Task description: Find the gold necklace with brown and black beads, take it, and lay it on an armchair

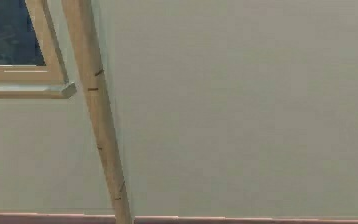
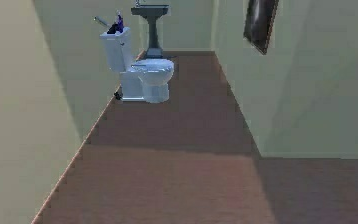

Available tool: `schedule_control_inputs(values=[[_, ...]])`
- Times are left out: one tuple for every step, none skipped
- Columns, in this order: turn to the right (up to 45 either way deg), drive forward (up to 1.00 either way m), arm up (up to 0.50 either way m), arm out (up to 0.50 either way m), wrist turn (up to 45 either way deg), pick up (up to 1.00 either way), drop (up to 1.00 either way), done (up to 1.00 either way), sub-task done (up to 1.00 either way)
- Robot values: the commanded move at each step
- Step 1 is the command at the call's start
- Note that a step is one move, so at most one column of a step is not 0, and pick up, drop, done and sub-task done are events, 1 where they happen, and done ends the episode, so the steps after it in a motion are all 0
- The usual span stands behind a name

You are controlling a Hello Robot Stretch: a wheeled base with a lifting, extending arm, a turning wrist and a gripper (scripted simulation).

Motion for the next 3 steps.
schedule_control_inputs(values=[[-45.0,0.00,0.00,0.00,0.0,0.00,0.00,0.00,0.00],[-24.0,0.00,0.00,0.00,0.0,0.00,0.00,0.00,0.00],[0.0,0.95,0.00,0.00,0.0,0.00,0.00,0.00,0.00]])
